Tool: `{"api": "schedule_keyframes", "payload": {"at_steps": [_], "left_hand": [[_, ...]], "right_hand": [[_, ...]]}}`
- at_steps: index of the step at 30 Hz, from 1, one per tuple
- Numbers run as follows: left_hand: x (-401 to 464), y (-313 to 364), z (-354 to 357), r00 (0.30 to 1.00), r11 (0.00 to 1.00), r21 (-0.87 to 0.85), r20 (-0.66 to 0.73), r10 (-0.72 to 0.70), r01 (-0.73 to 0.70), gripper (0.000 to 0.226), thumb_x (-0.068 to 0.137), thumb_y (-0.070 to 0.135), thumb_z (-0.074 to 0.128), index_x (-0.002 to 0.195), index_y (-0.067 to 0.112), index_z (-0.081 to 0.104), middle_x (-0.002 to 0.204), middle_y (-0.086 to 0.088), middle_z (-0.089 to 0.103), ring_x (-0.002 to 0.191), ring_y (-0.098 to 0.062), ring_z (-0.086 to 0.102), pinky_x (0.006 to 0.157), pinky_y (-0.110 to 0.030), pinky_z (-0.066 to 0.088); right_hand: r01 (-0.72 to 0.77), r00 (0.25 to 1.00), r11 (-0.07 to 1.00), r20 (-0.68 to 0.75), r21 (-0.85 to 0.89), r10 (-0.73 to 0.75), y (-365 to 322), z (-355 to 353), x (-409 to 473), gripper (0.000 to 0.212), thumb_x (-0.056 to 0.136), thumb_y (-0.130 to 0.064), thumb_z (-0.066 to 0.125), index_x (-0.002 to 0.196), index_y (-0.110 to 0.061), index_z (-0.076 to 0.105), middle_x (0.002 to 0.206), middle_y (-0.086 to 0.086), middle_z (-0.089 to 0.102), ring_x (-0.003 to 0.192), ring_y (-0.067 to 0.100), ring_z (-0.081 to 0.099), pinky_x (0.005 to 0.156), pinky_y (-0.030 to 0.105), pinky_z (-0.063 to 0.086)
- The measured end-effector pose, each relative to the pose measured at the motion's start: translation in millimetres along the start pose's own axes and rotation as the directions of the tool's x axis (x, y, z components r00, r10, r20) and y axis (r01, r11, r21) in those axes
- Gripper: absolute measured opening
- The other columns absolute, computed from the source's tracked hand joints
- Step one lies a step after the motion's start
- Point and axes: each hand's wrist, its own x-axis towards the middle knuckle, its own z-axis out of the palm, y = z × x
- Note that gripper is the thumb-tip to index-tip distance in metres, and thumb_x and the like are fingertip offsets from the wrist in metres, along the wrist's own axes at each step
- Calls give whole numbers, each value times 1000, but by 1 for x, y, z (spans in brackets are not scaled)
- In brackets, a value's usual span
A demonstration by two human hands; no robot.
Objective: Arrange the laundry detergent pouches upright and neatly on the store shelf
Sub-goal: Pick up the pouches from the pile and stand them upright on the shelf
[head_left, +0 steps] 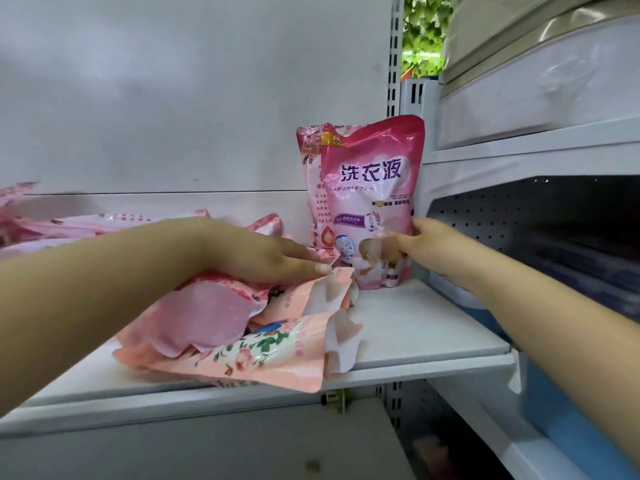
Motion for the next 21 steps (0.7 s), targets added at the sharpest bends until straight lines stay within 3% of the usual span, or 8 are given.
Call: {"api": "schedule_keyframes", "payload": {"at_steps": [4,7,10,13,15,17,19,21], "left_hand": [[-4,-8,3,998,998,25,46,53,-54,87,67,75,20,145,38,18,154,15,13,142,-6,6,117,-31,-1],[-6,-15,3,997,997,55,61,45,-48,107,50,97,21,144,43,17,152,18,14,142,-6,9,118,-38,4],[-6,-17,5,996,996,63,71,54,-58,101,55,94,32,143,46,16,153,19,13,141,-7,12,116,-37,8],[-5,-20,6,995,994,66,46,84,-87,106,47,92,38,142,50,17,153,20,15,141,-8,14,116,-38,10],[-7,-22,6,994,993,67,47,99,-102,107,41,90,37,140,53,17,152,20,17,140,-7,16,116,-39,12],[-8,-26,6,994,992,70,37,106,-109,106,43,91,40,139,54,18,152,20,18,140,-7,17,117,-39,12],[-12,-28,7,993,991,59,30,118,-120,97,48,87,40,137,56,17,151,21,18,140,-6,17,117,-36,12],[-17,-30,7,989,988,22,-1,151,-151,85,44,89,40,124,68,20,148,25,20,139,-4,19,116,-33,12]], "right_hand": [[72,997,997,-6,3,-72,-5,2,-18,19,87,-43,57,83,-24,58,85,-6,61,72,4,54,57,14,38],[99,993,991,-48,-94,-104,-10,4,-26,44,83,-49,59,107,-13,60,118,6,56,83,10,55,60,17,37],[124,992,983,-20,-138,-128,-20,9,-39,65,82,-53,56,132,-12,48,136,3,45,101,12,48,81,22,36],[149,971,989,190,12,-149,-35,20,-56,45,81,-52,56,103,-15,68,109,7,68,101,22,61,93,36,47],[169,947,983,266,72,-182,-41,26,-66,40,76,-55,57,87,-19,71,100,14,69,97,27,63,96,43,47],[220,925,974,304,58,-227,-39,25,-73,40,69,-61,52,86,-28,70,97,8,69,90,17,64,92,34,48],[250,891,967,381,47,-249,-37,24,-82,45,62,-64,45,98,-42,61,105,-13,64,91,-7,57,87,11,42],[267,856,963,453,20,-247,-34,23,-88,72,58,-70,45,124,-44,47,128,-24,48,111,-10,46,101,13,33]]}}
